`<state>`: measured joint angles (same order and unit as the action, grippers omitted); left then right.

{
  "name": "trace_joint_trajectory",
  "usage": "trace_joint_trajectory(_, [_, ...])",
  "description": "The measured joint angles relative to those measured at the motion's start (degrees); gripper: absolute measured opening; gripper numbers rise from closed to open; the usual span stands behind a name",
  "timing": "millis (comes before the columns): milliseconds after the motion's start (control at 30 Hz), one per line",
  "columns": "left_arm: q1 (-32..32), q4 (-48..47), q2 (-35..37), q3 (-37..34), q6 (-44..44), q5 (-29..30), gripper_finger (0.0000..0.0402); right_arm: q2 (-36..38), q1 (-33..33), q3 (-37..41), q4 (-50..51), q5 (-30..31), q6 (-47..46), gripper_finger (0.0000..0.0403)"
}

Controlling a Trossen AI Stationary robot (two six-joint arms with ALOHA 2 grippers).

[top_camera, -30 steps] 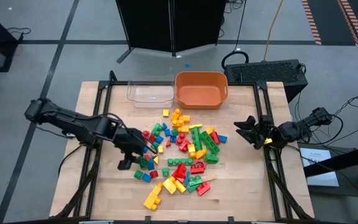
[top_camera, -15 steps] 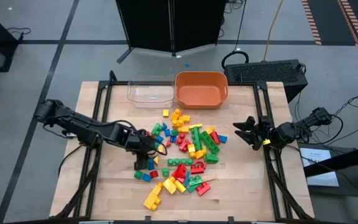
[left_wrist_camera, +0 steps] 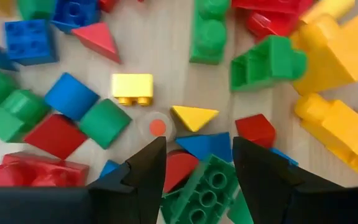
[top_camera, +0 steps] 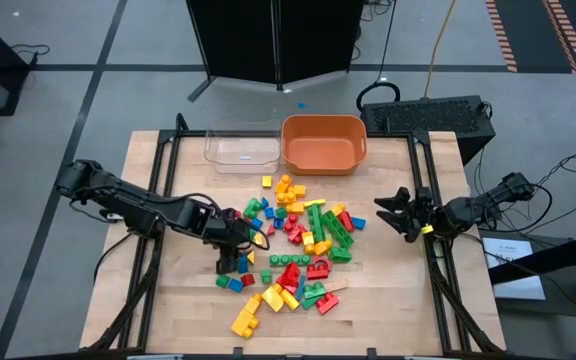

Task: Sort blocks by size
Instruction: Put the small green game piece into the transparent bin

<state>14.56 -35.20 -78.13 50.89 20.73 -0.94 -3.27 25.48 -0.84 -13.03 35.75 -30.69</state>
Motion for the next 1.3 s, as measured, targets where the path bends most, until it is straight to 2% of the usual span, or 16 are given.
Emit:
trace_joint_trajectory(167, [-1.4, -0.7, 0.0, 0.0, -3.6, -6.8, 0.0191, 0.0, 0.0, 0.0, 0.4, 0.0, -0.1, 0.0260])
trace_joint_trajectory(267, [-1.5, -3.4, 0.0, 0.0, -4.2, -8.5, 0.0210, 0.0, 0.0, 0.0, 0.5, 0.0, -0.1, 0.0260])
trace_joint_trajectory(433, [-1.0, -5.1, 0.0, 0.0, -4.6, -8.2, 0.0269, 0.0, 0.0, 0.0, 0.5, 0.3, -0.1, 0.0260])
trace_joint_trajectory(600, [0.8, -6.4, 0.0, 0.0, -5.7, -3.8, 0.0307, 0.0, 0.0, 0.0, 0.5, 0.3, -1.5, 0.0260])
trace_joint_trajectory(833, [4.7, -9.4, 0.0, 0.0, -11.4, -1.0, 0.0311, 0.0, 0.0, 0.0, 0.5, 0.3, -3.1, 0.0260])
trace_joint_trajectory(1300, [5.8, -2.8, 0.1, -4.0, -12.8, 1.0, 0.0311, 0.0, 0.0, 0.0, 0.6, 0.3, -4.7, 0.0260])
